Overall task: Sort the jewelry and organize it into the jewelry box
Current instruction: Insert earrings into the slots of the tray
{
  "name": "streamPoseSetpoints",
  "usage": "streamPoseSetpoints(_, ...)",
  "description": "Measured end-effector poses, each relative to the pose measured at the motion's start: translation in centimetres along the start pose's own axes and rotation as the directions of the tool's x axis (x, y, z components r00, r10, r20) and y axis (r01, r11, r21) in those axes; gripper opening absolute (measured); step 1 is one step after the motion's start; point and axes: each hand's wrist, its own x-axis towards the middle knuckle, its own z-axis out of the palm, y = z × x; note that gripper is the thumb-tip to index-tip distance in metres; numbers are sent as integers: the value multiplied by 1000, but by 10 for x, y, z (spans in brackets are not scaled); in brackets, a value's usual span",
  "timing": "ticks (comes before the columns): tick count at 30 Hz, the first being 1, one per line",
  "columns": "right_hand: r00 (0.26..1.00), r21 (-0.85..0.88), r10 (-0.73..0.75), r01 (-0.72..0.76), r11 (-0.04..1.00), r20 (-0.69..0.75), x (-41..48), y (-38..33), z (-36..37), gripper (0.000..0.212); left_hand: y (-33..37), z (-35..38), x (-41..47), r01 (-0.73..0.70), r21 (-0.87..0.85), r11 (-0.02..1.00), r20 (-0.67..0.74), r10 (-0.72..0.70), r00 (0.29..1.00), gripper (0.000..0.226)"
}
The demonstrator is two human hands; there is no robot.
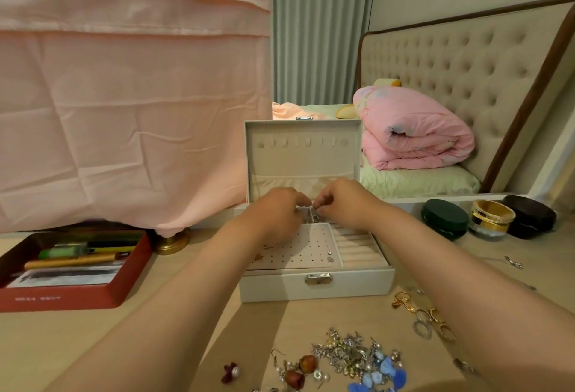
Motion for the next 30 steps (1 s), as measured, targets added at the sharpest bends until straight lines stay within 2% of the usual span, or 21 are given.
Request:
streamPoseSetpoints(4,1000,-70,2,0,998,20,6,2,-1,15,-4,4,0,-50,33,998,67,48,997,41)
streamPoseSetpoints(8,1000,-62,2,-1,998,4,0,1,-4,15,-2,4,-5,-65,61,996,101,59,993,41)
streamPoseSetpoints(13,998,12,-17,18,1000,-53,-33,-9,-14,13,11,-6,-25,-83,-16,996,-50,82,995,34)
streamPoseSetpoints(16,996,66,-52,56,996,-70,-66,-20,-17,10,22,-8,-53,-107,-84,991,-138,95,986,20)
streamPoseSetpoints(19,997,123,-71,68,990,20,-100,-30,-19,7,32,-5,-86,-117,-189,975,-176,83,981,6)
streamPoseSetpoints(24,951,33,-51,43,999,305,-137,-31,-8,15,42,13,-126,-76,-280,957,-63,61,996,11)
streamPoseSetpoints(26,942,-18,-28,36,999,336,-144,-29,-2,20,42,22,-135,-36,-293,955,3,38,999,11)
streamPoseSetpoints(30,955,-100,54,-26,995,291,-157,-20,8,16,44,36,-144,6,-291,957,96,23,995,8)
